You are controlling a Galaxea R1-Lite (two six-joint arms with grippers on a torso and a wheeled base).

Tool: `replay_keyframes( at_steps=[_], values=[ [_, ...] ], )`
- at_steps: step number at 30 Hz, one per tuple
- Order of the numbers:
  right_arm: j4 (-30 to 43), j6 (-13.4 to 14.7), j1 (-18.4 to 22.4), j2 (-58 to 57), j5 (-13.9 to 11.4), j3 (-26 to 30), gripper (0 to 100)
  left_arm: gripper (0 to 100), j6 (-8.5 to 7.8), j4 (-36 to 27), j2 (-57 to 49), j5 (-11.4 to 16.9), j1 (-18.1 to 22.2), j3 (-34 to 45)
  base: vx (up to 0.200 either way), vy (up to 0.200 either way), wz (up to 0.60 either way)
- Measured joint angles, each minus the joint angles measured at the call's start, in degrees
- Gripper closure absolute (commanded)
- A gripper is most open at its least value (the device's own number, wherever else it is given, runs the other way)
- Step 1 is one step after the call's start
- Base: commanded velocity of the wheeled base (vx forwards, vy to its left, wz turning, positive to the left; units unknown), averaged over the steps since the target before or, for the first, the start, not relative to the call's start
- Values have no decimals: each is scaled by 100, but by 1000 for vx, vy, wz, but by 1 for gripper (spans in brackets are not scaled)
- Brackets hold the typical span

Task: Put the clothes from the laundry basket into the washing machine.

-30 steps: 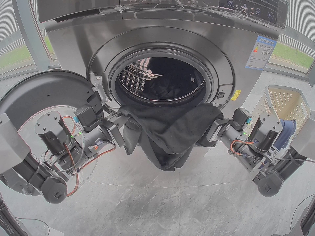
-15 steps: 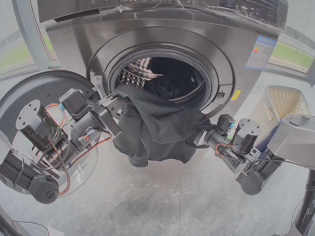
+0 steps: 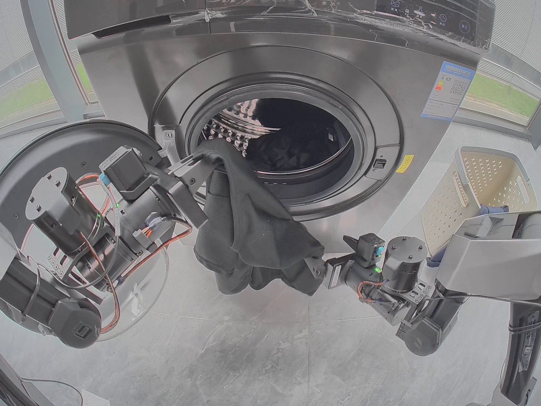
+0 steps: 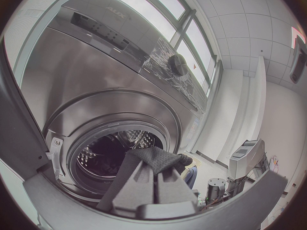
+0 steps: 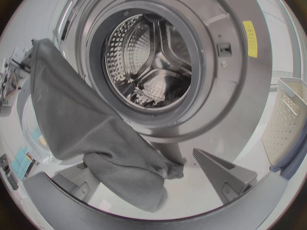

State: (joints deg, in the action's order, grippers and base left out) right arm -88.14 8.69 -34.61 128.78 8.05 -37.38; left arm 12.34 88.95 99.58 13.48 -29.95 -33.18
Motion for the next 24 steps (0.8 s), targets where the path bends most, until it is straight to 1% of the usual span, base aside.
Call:
replay_keyframes(
  at_steps=[4,7,14,19,24],
  values=[
    [-7,-33,-163,-12,-44,538,0,100,-2,-2,16,-5,7,-35,0,0,0],
    [-10,-40,-317,-28,-55,764,0,100,-2,-2,30,-32,7,-46,0,0,0],
    [-18,-11,-764,-80,-52,1123,0,100,-2,-5,121,-301,11,-168,0,0,0],
    [-18,20,-959,-98,-44,1241,0,100,0,-5,157,-339,5,-215,0,0,0],
    [-18,17,-1026,-102,-46,1114,0,100,-5,-5,174,-355,-9,-229,0,0,0]
  ],
)
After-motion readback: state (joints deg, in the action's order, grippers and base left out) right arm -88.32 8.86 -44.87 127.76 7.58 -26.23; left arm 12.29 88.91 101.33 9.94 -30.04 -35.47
